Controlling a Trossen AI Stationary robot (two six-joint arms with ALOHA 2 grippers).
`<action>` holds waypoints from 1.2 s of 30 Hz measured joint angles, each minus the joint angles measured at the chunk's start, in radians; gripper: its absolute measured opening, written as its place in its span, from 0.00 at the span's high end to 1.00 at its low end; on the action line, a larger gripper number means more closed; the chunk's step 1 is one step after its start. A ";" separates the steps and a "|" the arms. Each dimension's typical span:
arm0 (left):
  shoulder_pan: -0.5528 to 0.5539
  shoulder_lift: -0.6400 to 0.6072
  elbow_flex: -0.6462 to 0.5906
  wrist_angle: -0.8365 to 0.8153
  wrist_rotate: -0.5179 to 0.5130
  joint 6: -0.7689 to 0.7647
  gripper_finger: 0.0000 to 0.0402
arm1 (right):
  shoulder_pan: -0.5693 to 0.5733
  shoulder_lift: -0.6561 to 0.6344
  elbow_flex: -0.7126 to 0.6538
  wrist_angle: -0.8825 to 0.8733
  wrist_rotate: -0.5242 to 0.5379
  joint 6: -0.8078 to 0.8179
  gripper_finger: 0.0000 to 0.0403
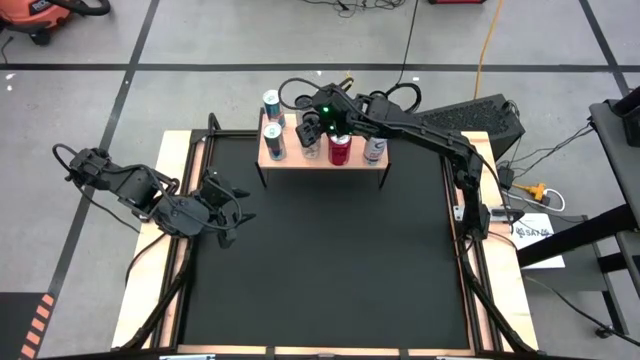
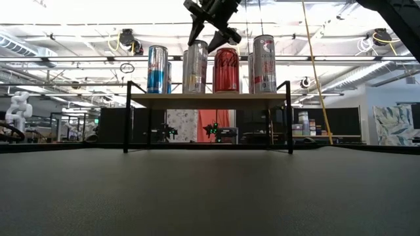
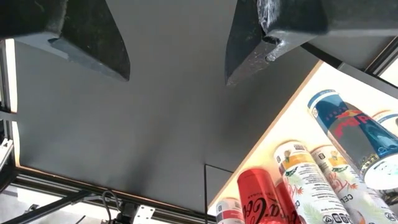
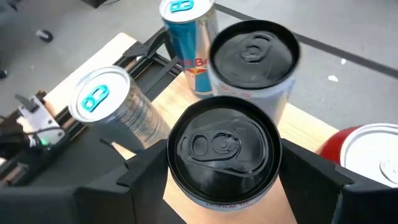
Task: Place canned beverage on shelf
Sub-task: Put the white orange soda can on the shelf aligned with the other white orange soda can
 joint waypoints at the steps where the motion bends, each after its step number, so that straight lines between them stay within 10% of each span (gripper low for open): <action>1: 0.000 0.000 0.000 0.000 0.000 0.000 0.35 | 0.000 0.000 0.000 -0.001 0.001 0.012 0.38; 36: 0.000 0.000 0.000 0.002 0.030 -0.002 0.35 | 0.060 0.034 0.002 0.001 0.077 0.064 0.38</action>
